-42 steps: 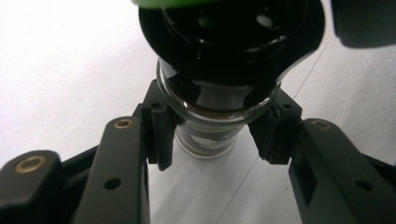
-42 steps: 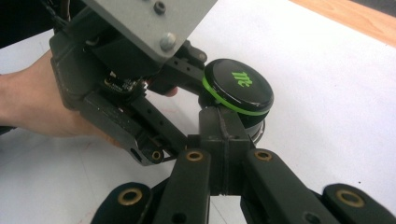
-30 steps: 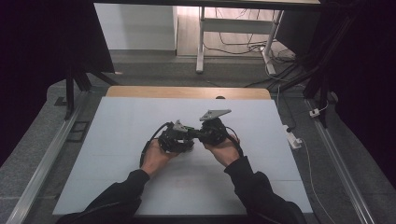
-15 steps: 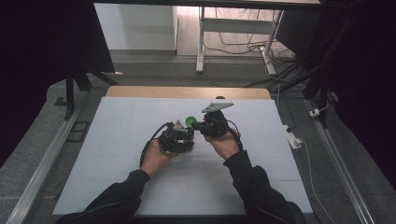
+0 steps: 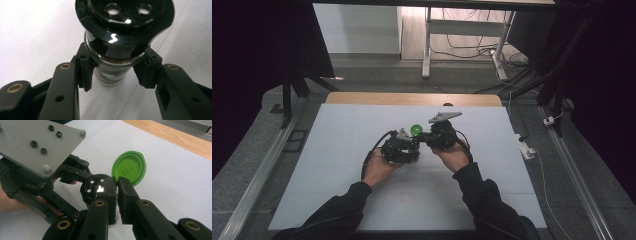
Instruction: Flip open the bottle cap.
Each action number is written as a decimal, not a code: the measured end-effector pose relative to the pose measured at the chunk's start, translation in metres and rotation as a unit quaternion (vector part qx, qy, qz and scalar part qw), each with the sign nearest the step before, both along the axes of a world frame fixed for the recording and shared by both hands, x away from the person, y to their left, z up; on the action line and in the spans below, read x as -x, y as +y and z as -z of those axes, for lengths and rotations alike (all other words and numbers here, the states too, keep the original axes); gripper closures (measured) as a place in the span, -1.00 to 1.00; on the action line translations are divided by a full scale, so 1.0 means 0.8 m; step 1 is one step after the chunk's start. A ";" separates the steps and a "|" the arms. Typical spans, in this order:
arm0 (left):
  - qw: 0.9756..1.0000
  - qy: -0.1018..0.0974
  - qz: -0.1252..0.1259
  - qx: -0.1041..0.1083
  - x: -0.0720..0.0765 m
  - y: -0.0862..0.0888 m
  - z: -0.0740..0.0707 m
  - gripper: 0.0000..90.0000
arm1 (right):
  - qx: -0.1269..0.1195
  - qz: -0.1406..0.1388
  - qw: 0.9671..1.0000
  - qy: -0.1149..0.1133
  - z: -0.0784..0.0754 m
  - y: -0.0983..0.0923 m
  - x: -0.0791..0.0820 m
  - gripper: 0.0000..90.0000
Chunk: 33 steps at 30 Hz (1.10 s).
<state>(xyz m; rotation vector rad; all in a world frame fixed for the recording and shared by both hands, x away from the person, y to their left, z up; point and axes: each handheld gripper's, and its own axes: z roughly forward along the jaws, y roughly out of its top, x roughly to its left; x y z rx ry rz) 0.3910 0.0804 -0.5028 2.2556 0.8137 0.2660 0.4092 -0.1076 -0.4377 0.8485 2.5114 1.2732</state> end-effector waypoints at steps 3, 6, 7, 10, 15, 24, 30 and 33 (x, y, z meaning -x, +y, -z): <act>1.000 0.000 -0.004 -0.003 0.001 0.004 -0.001 0.03 | -0.001 -0.001 1.000 0.005 -0.003 -0.003 0.003 0.76; 1.000 0.001 -0.008 -0.002 0.002 0.009 -0.004 -0.08 | -0.005 0.001 1.000 0.007 -0.005 -0.005 0.006 0.62; 1.000 0.003 -0.009 0.003 0.003 0.012 -0.005 -0.08 | -0.005 0.001 1.000 0.007 -0.005 -0.005 0.006 0.62; 1.000 0.013 -0.006 0.017 0.005 0.021 -0.011 -0.19 | -0.006 -0.002 1.000 0.008 -0.008 -0.008 0.009 0.50; 0.999 0.017 -0.002 0.036 0.013 0.034 -0.018 -0.33 | -0.006 -0.003 1.000 0.010 -0.010 -0.008 0.016 0.28; 0.996 0.038 0.005 0.077 0.027 0.058 -0.035 -0.49 | 0.002 -0.003 1.000 0.009 -0.008 -0.013 0.027 -0.19; 0.995 0.053 0.006 0.088 0.039 0.072 -0.044 -0.65 | 0.011 -0.002 1.000 0.007 -0.009 -0.017 0.039 -0.45; 0.994 0.063 0.009 0.090 0.045 0.078 -0.045 -0.73 | 0.005 -0.004 1.000 0.013 -0.011 -0.022 0.043 -0.57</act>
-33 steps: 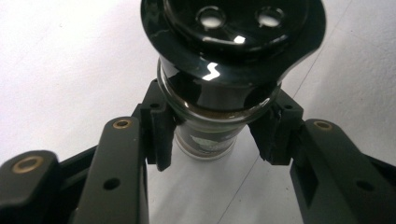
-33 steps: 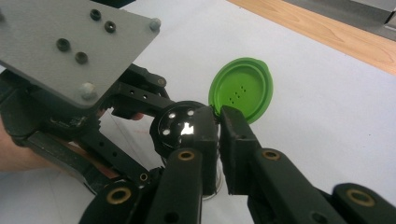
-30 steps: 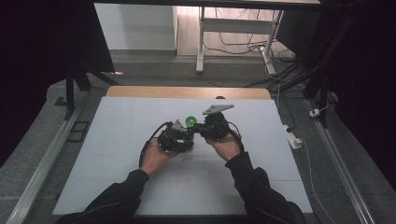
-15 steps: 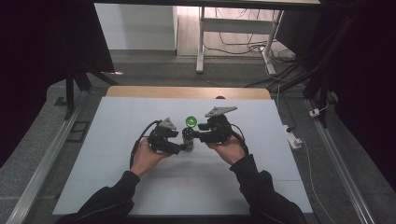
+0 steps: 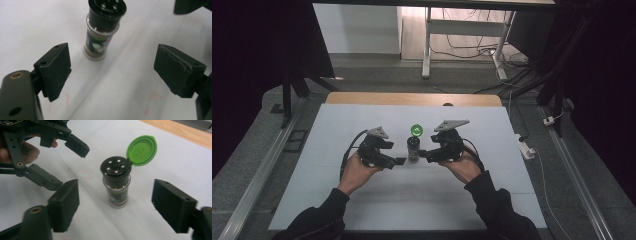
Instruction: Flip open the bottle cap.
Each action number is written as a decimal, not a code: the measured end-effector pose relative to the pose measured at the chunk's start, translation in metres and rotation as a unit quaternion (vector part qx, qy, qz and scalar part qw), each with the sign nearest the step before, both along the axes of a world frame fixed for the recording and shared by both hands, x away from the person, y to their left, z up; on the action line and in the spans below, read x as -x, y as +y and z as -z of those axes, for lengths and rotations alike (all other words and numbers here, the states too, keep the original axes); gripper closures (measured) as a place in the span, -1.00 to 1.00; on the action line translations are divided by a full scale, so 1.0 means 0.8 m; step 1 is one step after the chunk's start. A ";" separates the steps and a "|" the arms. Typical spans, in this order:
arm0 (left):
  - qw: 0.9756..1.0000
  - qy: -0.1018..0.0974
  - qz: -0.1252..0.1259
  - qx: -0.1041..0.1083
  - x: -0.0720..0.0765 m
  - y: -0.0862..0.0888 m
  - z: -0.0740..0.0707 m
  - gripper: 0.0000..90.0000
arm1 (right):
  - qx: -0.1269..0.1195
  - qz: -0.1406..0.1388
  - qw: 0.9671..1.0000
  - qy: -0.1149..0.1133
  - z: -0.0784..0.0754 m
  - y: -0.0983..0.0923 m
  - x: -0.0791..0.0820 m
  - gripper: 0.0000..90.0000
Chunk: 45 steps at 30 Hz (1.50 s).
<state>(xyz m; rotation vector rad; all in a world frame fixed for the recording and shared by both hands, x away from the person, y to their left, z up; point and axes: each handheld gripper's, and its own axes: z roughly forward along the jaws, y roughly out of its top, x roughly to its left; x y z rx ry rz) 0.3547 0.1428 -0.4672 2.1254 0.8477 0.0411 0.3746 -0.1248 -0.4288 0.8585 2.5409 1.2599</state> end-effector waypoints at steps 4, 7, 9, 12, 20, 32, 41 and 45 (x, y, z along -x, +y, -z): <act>1.000 -0.001 0.000 -0.001 0.011 0.008 -0.004 -0.83 | -0.001 -0.004 1.000 0.008 -0.001 -0.006 0.007 -0.65; 1.000 -0.004 -0.003 -0.003 0.024 0.015 -0.005 -0.89 | -0.006 -0.008 1.000 0.017 -0.001 -0.013 0.013 -0.69; 1.000 -0.005 -0.006 -0.007 0.032 0.020 -0.005 -0.91 | -0.008 -0.012 1.000 0.022 -0.001 -0.017 0.016 -0.73; 1.000 -0.008 -0.010 -0.011 0.044 0.029 -0.006 -0.93 | -0.007 -0.015 1.000 0.026 0.001 -0.023 0.022 -0.80; 1.000 -0.013 -0.022 0.002 0.073 0.055 -0.016 -0.97 | -0.007 -0.011 1.000 0.021 0.004 -0.048 0.043 -0.94; 0.997 -0.020 -0.069 0.025 0.122 0.104 -0.014 -0.99 | -0.022 0.038 0.999 0.014 0.009 -0.113 0.071 -0.98; 0.994 -0.027 -0.104 0.034 0.154 0.138 -0.010 -0.99 | -0.020 0.080 0.997 0.010 0.019 -0.160 0.092 -1.00; 0.992 -0.024 -0.119 0.038 0.171 0.152 -0.005 -0.99 | -0.025 0.101 0.994 0.010 0.021 -0.182 0.103 -1.00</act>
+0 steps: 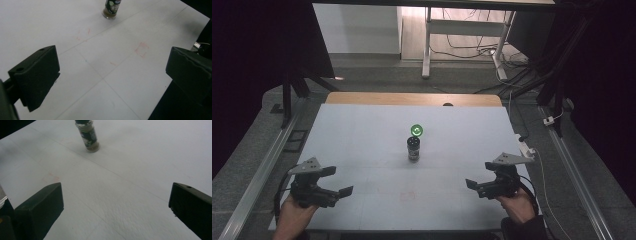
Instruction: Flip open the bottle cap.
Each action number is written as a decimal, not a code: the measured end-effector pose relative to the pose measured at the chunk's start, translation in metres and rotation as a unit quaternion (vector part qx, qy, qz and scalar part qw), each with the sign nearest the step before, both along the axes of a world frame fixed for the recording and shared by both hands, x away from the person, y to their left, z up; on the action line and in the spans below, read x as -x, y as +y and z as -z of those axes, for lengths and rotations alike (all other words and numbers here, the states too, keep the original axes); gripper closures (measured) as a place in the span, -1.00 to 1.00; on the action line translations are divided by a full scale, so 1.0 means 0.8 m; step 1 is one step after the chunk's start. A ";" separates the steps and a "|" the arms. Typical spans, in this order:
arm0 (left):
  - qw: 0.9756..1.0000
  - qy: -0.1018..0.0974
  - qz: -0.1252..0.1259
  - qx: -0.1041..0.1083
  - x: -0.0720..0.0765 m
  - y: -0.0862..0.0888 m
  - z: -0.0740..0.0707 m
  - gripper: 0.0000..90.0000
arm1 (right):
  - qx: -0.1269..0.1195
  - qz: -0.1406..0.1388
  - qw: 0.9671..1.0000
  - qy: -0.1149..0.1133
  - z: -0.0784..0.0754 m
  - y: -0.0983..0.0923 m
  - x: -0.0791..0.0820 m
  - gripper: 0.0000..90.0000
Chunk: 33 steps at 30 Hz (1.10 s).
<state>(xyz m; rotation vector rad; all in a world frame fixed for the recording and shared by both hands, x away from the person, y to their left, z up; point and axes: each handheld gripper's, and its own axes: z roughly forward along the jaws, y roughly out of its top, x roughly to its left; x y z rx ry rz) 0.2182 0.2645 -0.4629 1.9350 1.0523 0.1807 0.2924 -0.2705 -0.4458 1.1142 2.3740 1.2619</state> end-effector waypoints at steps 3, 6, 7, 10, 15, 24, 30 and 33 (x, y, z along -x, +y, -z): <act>1.000 0.001 -0.012 0.003 0.010 0.010 0.002 -0.99 | -0.004 0.016 1.000 0.000 0.002 -0.016 0.009 -1.00; 1.000 -0.001 -0.026 0.003 0.022 0.020 0.004 -1.00 | -0.002 0.034 0.999 0.001 0.003 -0.031 0.017 -1.00; 1.000 -0.002 -0.029 0.003 0.024 0.022 0.005 -1.00 | -0.003 0.039 0.999 0.001 0.004 -0.036 0.020 -1.00; 0.999 -0.002 -0.040 -0.001 0.033 0.029 0.008 -1.00 | 0.002 0.050 0.999 0.005 0.005 -0.045 0.025 -1.00; 0.998 0.002 -0.057 -0.015 0.044 0.038 0.013 -1.00 | 0.020 0.058 0.998 0.015 0.010 -0.051 0.031 -1.00; 0.996 0.024 -0.073 -0.043 0.055 0.046 0.021 -1.00 | 0.039 0.066 0.997 0.023 0.013 -0.054 0.039 -1.00; 0.994 0.034 -0.078 -0.062 0.059 0.046 0.022 -1.00 | 0.047 0.067 0.996 0.028 0.013 -0.053 0.040 -1.00; 0.995 0.036 -0.077 -0.060 0.057 0.045 0.022 -1.00 | 0.051 0.068 0.996 0.029 0.014 -0.052 0.039 -1.00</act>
